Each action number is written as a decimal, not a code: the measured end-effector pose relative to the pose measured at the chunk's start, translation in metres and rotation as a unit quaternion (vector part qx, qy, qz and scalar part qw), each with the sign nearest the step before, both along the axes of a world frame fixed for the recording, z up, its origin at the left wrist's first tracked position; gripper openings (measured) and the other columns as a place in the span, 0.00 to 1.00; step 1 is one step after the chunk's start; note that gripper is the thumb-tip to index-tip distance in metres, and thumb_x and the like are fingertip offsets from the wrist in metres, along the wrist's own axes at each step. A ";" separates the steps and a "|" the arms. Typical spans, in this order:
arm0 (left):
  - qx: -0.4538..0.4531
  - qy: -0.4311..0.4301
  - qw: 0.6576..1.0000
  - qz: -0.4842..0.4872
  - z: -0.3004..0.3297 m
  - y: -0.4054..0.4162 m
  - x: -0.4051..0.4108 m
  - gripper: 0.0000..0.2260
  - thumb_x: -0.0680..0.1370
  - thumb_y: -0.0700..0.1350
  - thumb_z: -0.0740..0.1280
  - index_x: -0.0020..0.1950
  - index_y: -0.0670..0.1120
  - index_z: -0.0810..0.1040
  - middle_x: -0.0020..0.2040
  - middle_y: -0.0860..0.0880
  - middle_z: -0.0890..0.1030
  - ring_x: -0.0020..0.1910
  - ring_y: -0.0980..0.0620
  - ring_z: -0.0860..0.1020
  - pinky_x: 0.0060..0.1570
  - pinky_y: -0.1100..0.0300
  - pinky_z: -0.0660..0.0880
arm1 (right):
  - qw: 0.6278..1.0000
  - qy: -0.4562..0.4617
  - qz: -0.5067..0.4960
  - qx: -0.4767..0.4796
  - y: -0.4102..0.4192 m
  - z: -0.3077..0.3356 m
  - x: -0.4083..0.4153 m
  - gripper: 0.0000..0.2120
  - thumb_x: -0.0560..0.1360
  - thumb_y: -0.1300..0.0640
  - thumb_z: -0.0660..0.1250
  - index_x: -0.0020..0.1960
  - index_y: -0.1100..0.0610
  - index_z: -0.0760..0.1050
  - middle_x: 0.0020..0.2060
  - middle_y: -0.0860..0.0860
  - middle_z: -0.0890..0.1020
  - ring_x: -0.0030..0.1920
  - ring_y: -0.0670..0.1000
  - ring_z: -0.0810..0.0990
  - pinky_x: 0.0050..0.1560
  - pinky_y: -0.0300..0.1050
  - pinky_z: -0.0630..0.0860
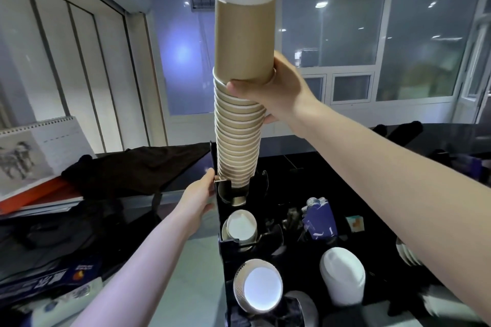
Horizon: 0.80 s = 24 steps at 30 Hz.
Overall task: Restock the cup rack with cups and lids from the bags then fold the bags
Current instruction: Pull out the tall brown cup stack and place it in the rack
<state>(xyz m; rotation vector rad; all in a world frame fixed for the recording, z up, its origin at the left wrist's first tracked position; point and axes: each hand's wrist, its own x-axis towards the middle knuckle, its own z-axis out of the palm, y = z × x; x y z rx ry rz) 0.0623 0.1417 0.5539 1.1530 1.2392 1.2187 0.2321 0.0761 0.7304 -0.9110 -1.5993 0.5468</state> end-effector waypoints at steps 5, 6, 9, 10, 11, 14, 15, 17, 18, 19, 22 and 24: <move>0.011 0.005 1.000 0.007 0.000 -0.001 -0.001 0.13 0.80 0.57 0.59 0.53 0.52 0.80 0.52 0.56 0.80 0.51 0.58 0.75 0.56 0.53 0.69 | 1.000 0.011 0.004 0.006 0.007 -0.009 -0.003 0.30 0.64 0.51 0.80 0.61 0.46 0.70 0.51 0.41 0.80 0.52 0.43 0.79 0.47 0.46 0.78; 0.014 0.016 1.000 0.005 0.000 -0.002 -0.002 0.14 0.81 0.56 0.58 0.58 0.52 0.79 0.56 0.54 0.79 0.55 0.56 0.75 0.57 0.54 0.69 | 1.000 0.011 0.008 0.000 0.009 -0.014 -0.004 0.32 0.63 0.51 0.80 0.63 0.47 0.70 0.52 0.41 0.80 0.53 0.43 0.79 0.47 0.46 0.77; 0.063 0.070 0.995 0.028 0.001 -0.011 -0.003 0.15 0.81 0.53 0.59 0.64 0.52 0.77 0.64 0.53 0.76 0.61 0.56 0.73 0.58 0.55 0.69 | 0.999 0.022 0.023 -0.019 0.020 -0.036 -0.008 0.34 0.62 0.56 0.81 0.64 0.49 0.69 0.54 0.41 0.79 0.54 0.43 0.78 0.52 0.47 0.77; 0.094 0.095 0.990 0.034 0.001 -0.014 -0.004 0.14 0.81 0.51 0.59 0.64 0.52 0.76 0.64 0.53 0.77 0.62 0.57 0.73 0.59 0.55 0.70 | 0.999 0.027 0.031 -0.023 0.024 -0.045 -0.008 0.35 0.62 0.59 0.81 0.64 0.50 0.68 0.54 0.43 0.79 0.55 0.44 0.78 0.55 0.47 0.76; 0.128 0.114 0.985 0.036 0.002 -0.018 -0.004 0.13 0.81 0.49 0.59 0.64 0.52 0.76 0.63 0.54 0.78 0.63 0.58 0.73 0.60 0.56 0.70 | 0.999 0.023 0.035 -0.027 0.027 -0.053 -0.009 0.35 0.62 0.60 0.81 0.64 0.52 0.68 0.55 0.45 0.79 0.55 0.45 0.78 0.58 0.47 0.75; 0.211 0.144 0.967 0.010 0.005 -0.029 -0.004 0.11 0.80 0.43 0.61 0.58 0.58 0.75 0.50 0.67 0.80 0.56 0.71 0.74 0.45 0.73 0.72 | 0.999 -0.029 0.022 -0.032 0.032 -0.067 -0.007 0.37 0.60 0.54 0.82 0.63 0.48 0.66 0.55 0.45 0.79 0.57 0.46 0.78 0.60 0.52 0.75; 0.232 0.152 0.961 0.003 0.006 -0.032 -0.004 0.13 0.80 0.41 0.62 0.58 0.58 0.75 0.49 0.68 0.79 0.53 0.74 0.74 0.44 0.77 0.71 | 0.999 -0.037 0.021 -0.031 0.032 -0.070 -0.006 0.37 0.59 0.52 0.82 0.63 0.48 0.66 0.55 0.44 0.79 0.57 0.46 0.78 0.59 0.52 0.76; 0.262 0.162 0.951 -0.003 0.006 -0.036 -0.005 0.15 0.79 0.39 0.62 0.62 0.55 0.74 0.55 0.65 0.78 0.55 0.73 0.73 0.50 0.78 0.69 | 0.999 -0.021 0.036 -0.024 0.033 -0.077 -0.005 0.38 0.60 0.55 0.82 0.64 0.50 0.66 0.57 0.46 0.78 0.57 0.46 0.78 0.59 0.50 0.76; 0.274 0.169 0.947 -0.002 0.006 -0.039 -0.006 0.16 0.78 0.39 0.63 0.64 0.54 0.74 0.58 0.63 0.77 0.57 0.72 0.73 0.55 0.75 0.69 | 0.999 -0.006 0.048 -0.020 0.033 -0.081 -0.004 0.38 0.62 0.59 0.81 0.66 0.53 0.66 0.58 0.48 0.78 0.58 0.47 0.78 0.58 0.48 0.76; 0.282 0.176 0.943 0.000 0.005 -0.042 -0.006 0.17 0.78 0.39 0.63 0.65 0.53 0.73 0.59 0.63 0.77 0.59 0.70 0.73 0.59 0.72 0.69 | 0.998 0.004 0.059 -0.018 0.032 -0.086 -0.003 0.38 0.63 0.63 0.80 0.67 0.55 0.65 0.59 0.50 0.78 0.58 0.47 0.78 0.58 0.46 0.76; 0.299 0.213 0.930 0.017 0.003 -0.052 -0.007 0.19 0.77 0.40 0.63 0.67 0.52 0.73 0.63 0.61 0.76 0.64 0.65 0.71 0.66 0.59 0.69 | 0.997 0.009 0.074 -0.007 0.031 -0.095 0.001 0.39 0.65 0.67 0.78 0.70 0.57 0.63 0.61 0.52 0.77 0.61 0.49 0.77 0.63 0.50 0.74; 0.312 0.243 0.918 0.020 0.003 -0.061 -0.006 0.20 0.77 0.42 0.63 0.68 0.53 0.72 0.64 0.61 0.75 0.66 0.64 0.70 0.67 0.58 0.68 | 0.998 -0.004 0.062 -0.001 0.030 -0.097 0.002 0.39 0.65 0.63 0.79 0.70 0.54 0.64 0.61 0.50 0.78 0.62 0.48 0.76 0.64 0.53 0.73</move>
